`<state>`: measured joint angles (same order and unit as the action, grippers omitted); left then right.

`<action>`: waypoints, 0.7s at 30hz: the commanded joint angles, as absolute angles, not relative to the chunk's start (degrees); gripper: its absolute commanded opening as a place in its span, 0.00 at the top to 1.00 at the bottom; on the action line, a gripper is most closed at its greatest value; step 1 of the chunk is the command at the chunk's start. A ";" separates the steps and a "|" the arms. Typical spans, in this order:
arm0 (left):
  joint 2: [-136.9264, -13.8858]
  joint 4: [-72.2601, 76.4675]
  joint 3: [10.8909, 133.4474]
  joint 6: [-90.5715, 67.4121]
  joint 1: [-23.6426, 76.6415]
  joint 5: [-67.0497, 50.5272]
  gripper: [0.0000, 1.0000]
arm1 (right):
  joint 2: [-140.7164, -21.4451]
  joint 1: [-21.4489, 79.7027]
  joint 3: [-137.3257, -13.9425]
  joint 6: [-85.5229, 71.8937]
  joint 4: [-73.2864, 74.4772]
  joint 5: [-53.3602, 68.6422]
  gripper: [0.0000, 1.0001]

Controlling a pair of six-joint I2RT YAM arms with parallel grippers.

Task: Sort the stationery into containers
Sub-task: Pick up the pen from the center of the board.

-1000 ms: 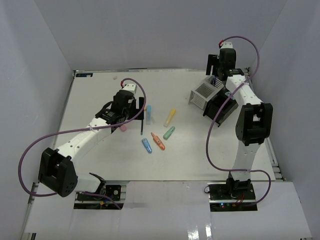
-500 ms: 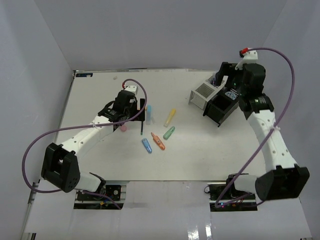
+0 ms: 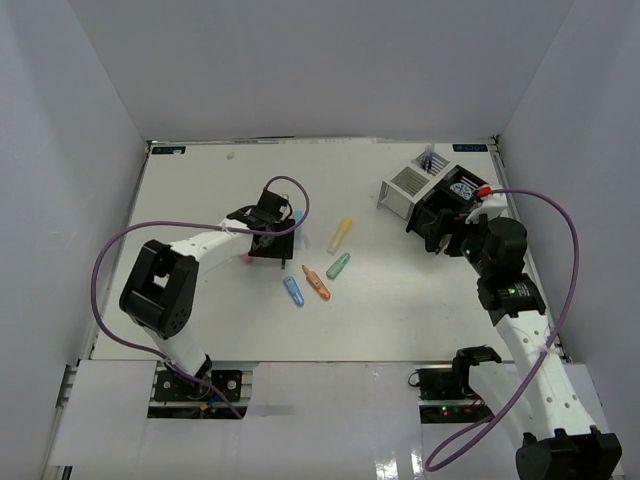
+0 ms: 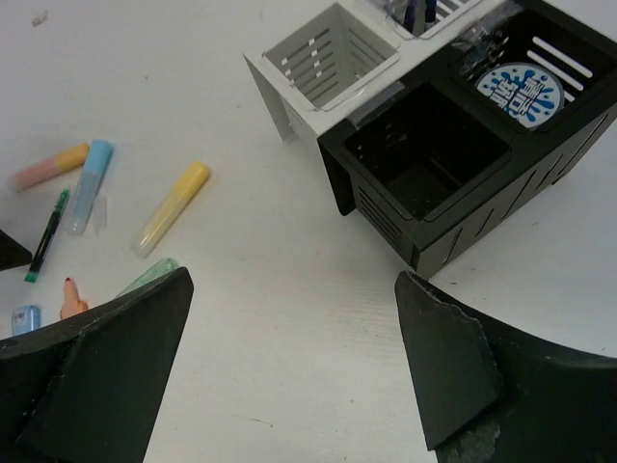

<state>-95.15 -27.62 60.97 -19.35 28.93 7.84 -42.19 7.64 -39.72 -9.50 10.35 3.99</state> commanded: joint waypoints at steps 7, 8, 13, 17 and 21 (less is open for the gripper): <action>-101.24 -27.86 66.09 -21.88 28.56 5.89 0.44 | -40.69 7.73 -36.65 -9.58 7.74 6.77 0.09; -101.77 -27.77 66.27 -21.88 28.56 5.89 0.45 | -40.69 7.73 -36.56 -9.58 7.73 6.77 0.09; -104.85 -27.77 67.85 -21.71 28.56 6.15 0.51 | -40.69 7.73 -35.86 -9.49 7.21 6.77 0.09; -106.52 -28.04 68.29 -21.09 28.56 6.94 0.57 | -41.66 7.73 -35.33 -9.58 6.15 6.77 0.09; -106.88 -28.65 68.38 -20.83 28.56 7.21 0.70 | -42.54 7.73 -35.42 -9.49 6.06 7.30 0.09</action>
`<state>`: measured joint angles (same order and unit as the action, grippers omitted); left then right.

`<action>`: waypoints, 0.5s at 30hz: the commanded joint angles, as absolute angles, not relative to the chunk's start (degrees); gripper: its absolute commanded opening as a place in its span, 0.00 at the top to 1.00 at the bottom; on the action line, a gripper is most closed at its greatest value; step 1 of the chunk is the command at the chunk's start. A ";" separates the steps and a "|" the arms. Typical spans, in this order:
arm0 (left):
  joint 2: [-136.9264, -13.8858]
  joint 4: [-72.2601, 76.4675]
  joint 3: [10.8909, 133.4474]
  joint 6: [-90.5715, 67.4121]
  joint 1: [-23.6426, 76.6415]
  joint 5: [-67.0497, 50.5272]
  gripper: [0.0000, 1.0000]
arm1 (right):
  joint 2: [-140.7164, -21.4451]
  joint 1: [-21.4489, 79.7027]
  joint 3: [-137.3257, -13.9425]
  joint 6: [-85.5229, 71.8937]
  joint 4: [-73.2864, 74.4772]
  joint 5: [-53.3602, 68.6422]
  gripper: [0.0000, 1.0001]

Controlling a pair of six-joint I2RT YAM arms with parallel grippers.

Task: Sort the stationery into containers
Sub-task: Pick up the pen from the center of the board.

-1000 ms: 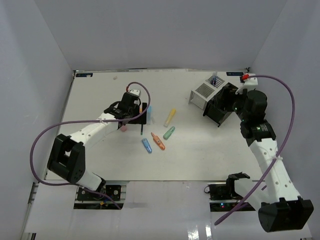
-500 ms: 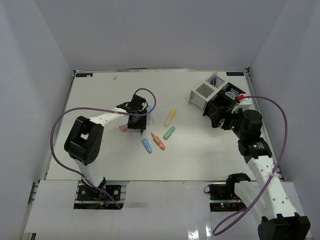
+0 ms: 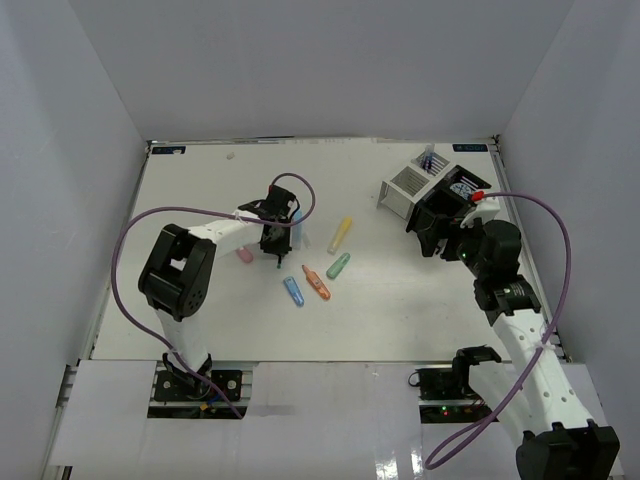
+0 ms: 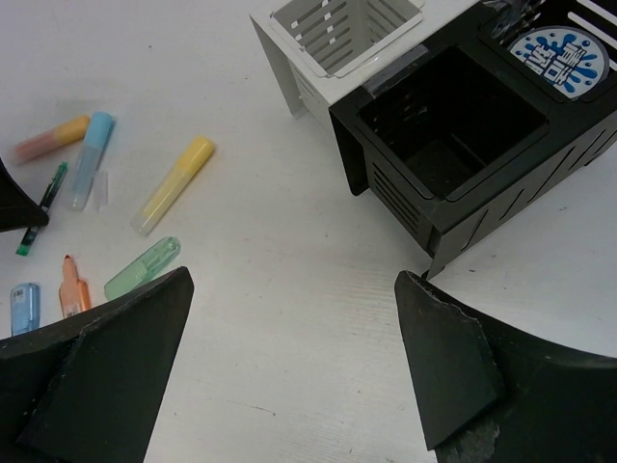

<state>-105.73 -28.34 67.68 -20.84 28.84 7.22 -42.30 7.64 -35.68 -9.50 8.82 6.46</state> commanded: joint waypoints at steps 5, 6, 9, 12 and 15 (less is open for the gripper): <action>-106.17 -28.74 68.03 -20.48 28.56 8.09 0.92 | -43.24 7.73 -34.98 -9.58 5.36 7.03 0.08; -106.17 -29.09 68.03 -20.39 28.56 8.09 1.00 | -43.42 7.73 -35.07 -9.41 5.27 7.64 0.08; -105.30 -29.79 68.20 -20.13 28.56 7.91 1.00 | -44.21 7.73 -35.68 -8.97 5.54 10.09 0.07; -101.26 -29.71 67.50 -20.48 28.65 7.03 1.00 | -45.09 7.91 -37.17 -8.53 7.20 12.30 0.06; -94.68 -29.09 65.84 -20.04 28.65 7.29 1.00 | -46.93 9.14 -39.37 -8.26 8.43 14.50 0.04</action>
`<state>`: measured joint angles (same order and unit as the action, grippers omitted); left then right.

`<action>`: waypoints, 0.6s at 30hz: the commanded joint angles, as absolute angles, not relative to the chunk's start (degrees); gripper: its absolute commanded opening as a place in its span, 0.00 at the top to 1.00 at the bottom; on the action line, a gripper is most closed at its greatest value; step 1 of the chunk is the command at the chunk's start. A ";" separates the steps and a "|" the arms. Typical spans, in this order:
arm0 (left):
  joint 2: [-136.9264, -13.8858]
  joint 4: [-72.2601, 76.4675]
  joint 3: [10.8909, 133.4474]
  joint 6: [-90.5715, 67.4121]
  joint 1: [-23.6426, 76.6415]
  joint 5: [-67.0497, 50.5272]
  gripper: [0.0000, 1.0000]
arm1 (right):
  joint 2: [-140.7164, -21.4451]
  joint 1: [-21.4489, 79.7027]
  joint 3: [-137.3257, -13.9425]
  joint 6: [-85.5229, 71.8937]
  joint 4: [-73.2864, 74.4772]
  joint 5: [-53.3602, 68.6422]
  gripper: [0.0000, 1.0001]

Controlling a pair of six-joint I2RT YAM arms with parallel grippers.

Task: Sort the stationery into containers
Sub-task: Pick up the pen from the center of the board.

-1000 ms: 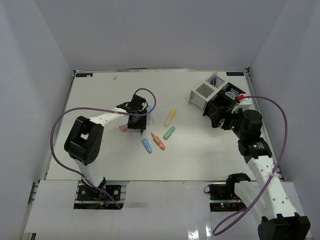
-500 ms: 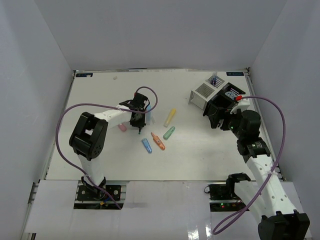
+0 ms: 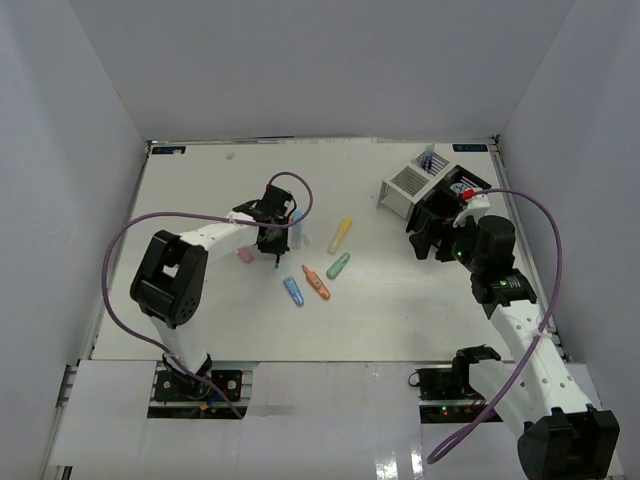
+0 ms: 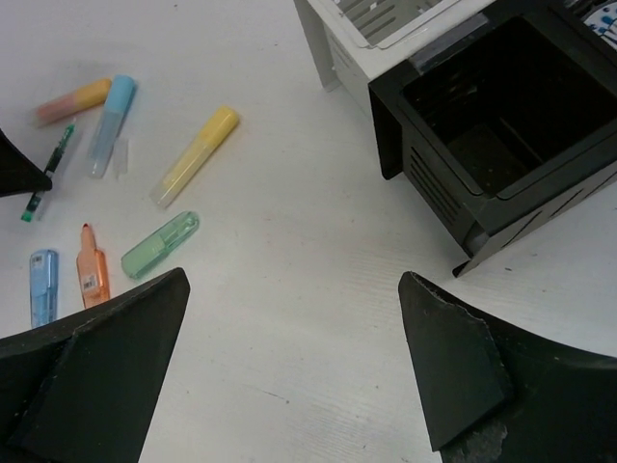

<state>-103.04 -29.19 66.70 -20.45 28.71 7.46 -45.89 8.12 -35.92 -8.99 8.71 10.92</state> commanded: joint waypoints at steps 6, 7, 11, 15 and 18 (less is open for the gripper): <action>-78.96 -25.23 60.56 -16.44 28.65 11.68 1.00 | -58.85 21.08 -50.51 -6.15 14.67 6.25 0.03; -77.45 -24.96 59.34 -16.17 28.65 11.95 1.00 | -60.54 24.31 -51.93 -6.15 15.37 5.63 0.03; -70.68 -24.26 55.38 -15.12 28.56 13.62 1.00 | -70.29 30.40 -59.75 -6.33 16.08 3.88 0.01; -63.47 -23.03 50.02 -14.94 28.48 15.29 1.00 | -84.06 35.15 -70.29 -5.71 19.77 0.79 0.00; -57.41 -21.63 46.68 -15.21 28.39 18.27 1.00 | -92.94 37.70 -78.82 -5.02 22.23 0.53 0.07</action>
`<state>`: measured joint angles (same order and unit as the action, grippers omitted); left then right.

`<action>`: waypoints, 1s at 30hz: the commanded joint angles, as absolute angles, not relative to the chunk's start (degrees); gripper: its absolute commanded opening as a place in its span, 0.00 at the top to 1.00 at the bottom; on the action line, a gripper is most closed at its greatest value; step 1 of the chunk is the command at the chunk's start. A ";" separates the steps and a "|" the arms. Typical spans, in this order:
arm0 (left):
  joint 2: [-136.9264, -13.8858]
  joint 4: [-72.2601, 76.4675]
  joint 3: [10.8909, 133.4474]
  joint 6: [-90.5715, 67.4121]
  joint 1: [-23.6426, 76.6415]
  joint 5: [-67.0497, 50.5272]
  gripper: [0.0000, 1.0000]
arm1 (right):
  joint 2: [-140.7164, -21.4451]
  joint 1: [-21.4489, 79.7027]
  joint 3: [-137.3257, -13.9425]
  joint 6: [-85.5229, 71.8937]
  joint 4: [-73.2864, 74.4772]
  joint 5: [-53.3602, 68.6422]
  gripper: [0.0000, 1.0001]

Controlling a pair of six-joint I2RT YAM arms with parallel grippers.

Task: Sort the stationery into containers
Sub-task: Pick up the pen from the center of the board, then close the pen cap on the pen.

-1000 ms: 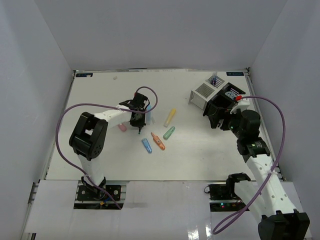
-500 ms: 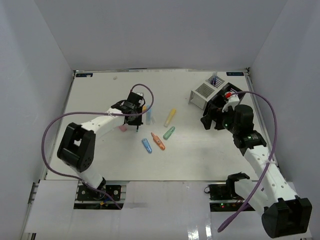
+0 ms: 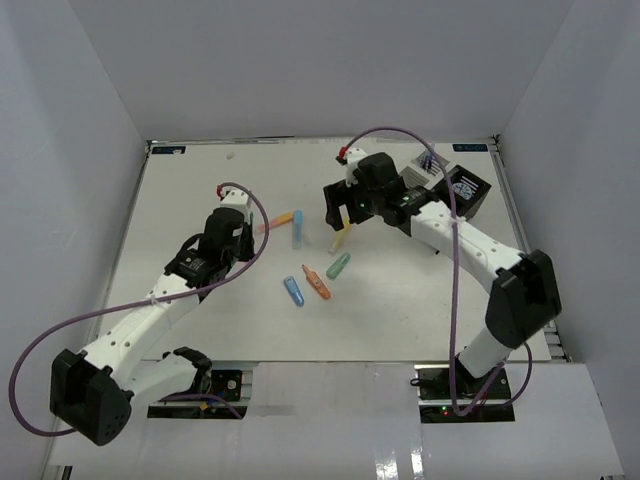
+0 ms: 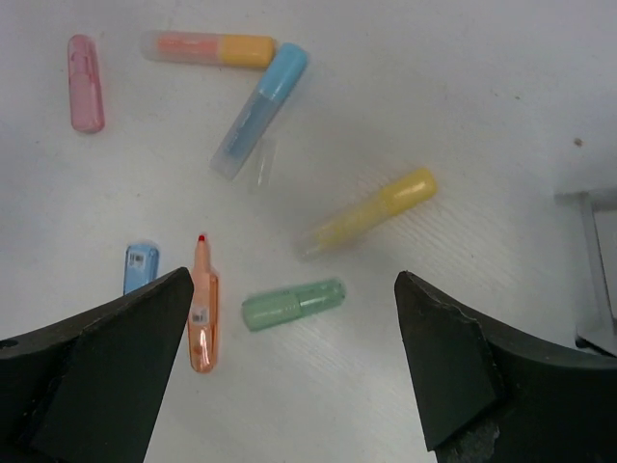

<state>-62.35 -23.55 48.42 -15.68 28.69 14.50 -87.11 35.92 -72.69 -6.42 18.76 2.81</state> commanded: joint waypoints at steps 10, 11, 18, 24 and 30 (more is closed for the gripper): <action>-54.23 -19.78 45.35 -15.03 27.95 22.32 1.00 | -115.21 42.45 -100.88 -4.22 29.52 -2.98 0.32; -54.05 -19.69 45.44 -15.20 27.69 22.24 1.00 | -117.83 42.71 -103.42 -4.22 30.05 -3.60 0.34; -53.61 -19.69 45.53 -15.56 26.81 20.83 1.00 | -124.54 44.21 -107.84 -5.01 31.46 -3.87 0.50; -53.61 -19.78 45.62 -15.82 26.37 19.69 1.00 | -127.35 45.00 -108.81 -5.80 31.46 -3.43 0.56; -53.35 -19.86 45.44 -16.00 26.10 19.69 1.00 | -129.72 45.62 -110.21 -6.06 31.55 -3.52 0.59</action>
